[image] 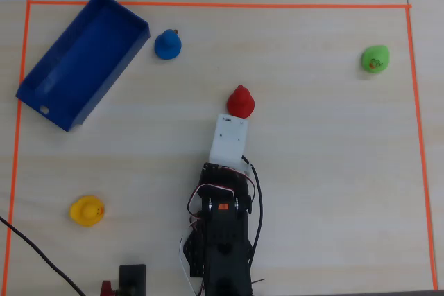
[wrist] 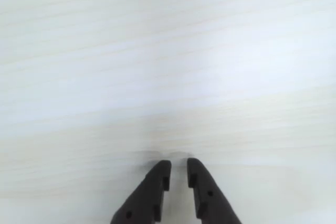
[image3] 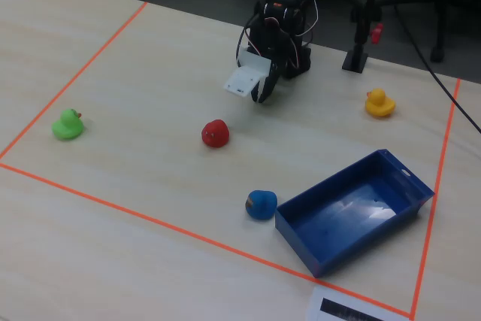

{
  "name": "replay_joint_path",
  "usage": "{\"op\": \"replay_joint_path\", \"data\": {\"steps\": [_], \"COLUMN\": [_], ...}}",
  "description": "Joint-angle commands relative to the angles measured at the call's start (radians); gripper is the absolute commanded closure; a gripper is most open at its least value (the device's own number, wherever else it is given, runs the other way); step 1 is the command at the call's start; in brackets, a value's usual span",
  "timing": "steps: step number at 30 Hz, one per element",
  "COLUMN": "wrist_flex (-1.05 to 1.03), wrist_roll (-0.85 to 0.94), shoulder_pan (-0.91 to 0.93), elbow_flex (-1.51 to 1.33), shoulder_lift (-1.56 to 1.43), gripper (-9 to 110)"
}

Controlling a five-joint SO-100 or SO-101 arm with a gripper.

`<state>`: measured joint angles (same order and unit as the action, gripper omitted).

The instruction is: Grasp red duck and put it into box.

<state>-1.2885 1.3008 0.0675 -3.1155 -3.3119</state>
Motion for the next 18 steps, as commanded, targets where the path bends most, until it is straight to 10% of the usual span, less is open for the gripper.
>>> {"op": "replay_joint_path", "data": {"steps": [1, 10, 18], "wrist_flex": [-0.021, 0.046, 0.127], "wrist_roll": [-0.011, 0.103, 0.101], "shoulder_pan": [0.006, 0.104, 0.153], "elbow_flex": [0.005, 0.172, 0.716], "shoulder_lift": [0.002, 0.163, 0.723], "gripper": [101, 93, 60]}}
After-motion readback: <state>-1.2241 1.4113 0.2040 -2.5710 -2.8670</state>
